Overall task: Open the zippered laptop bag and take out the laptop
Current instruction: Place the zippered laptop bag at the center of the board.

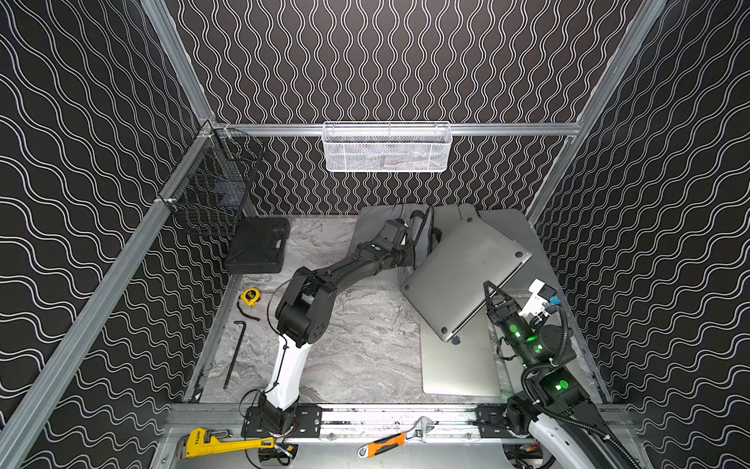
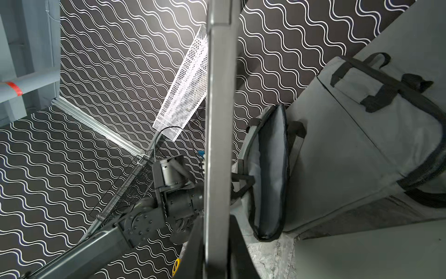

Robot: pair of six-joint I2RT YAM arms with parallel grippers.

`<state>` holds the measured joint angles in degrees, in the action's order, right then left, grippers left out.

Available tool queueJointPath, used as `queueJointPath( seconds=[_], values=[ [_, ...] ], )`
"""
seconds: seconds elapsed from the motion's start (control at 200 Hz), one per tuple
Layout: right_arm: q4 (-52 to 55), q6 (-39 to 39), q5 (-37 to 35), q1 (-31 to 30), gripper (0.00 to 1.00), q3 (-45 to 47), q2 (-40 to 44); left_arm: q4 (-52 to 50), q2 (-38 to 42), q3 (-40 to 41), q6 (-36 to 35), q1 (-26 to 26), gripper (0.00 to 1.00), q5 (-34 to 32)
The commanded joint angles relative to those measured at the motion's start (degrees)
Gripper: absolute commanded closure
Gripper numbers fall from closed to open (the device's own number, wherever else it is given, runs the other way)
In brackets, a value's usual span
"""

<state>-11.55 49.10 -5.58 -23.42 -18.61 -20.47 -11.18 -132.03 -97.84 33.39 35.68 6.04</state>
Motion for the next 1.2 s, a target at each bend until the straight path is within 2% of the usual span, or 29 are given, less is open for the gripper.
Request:
queueJointPath(
  seconds=[0.0, 0.035, 0.1, 0.235, 0.33, 0.48, 0.586, 0.716, 0.801, 0.916, 1.126, 1.196],
  values=[
    [-5.3, 0.4, 0.0, 0.1, 1.0, -1.4, 0.8, 1.7, -0.5, -2.4, 2.4, -0.2, 1.0, -1.8],
    [-5.0, 0.5, 0.1, 0.0, 1.0, -1.4, 0.7, 1.4, -0.4, -3.0, 2.3, -0.3, 0.99, -1.8],
    [-4.7, 0.7, 0.4, 0.0, 1.0, -1.5, 0.5, 1.1, -0.2, -4.0, 1.4, -0.5, 0.75, -0.6],
    [-5.9, 0.9, 2.5, 0.0, 1.0, -1.8, -1.4, 0.0, 2.0, -3.7, -2.0, -2.2, 0.39, 7.2],
    [-4.8, 0.2, 5.9, 0.0, 1.0, -4.1, -5.2, 3.5, 7.8, 3.3, -3.8, -4.0, 0.24, 11.0],
    [-7.7, 0.8, 9.5, 0.0, 1.0, -5.0, -9.2, 5.8, 16.5, 12.9, -5.9, -8.4, 0.11, 16.5],
    [-10.4, 1.3, 12.0, 0.1, 1.0, -5.4, -12.2, 5.8, 23.4, 19.4, -8.4, -11.5, 0.08, 20.6],
    [-14.9, 1.9, 17.1, 0.3, 1.0, -6.5, -17.1, 15.9, 33.1, 31.7, -7.4, -16.4, 0.06, 29.6],
    [-16.5, 2.3, 20.7, 0.6, 1.0, -8.3, -20.6, 20.7, 36.5, 38.4, -6.7, -19.8, 0.04, 34.2],
    [-20.9, 4.8, 22.5, 0.7, 1.0, -8.5, -23.3, 31.1, 37.3, 45.4, -1.2, -22.7, 0.04, 42.7],
    [-22.0, 5.1, 25.5, 1.2, 1.0, -10.5, -26.0, 40.5, 34.9, 50.5, 3.3, -22.8, 0.05, 48.9],
    [-22.7, 5.3, 26.6, 1.4, 1.0, -11.0, -27.0, 46.3, 32.8, 51.3, 6.9, -22.7, 0.06, 51.5]
  ],
)
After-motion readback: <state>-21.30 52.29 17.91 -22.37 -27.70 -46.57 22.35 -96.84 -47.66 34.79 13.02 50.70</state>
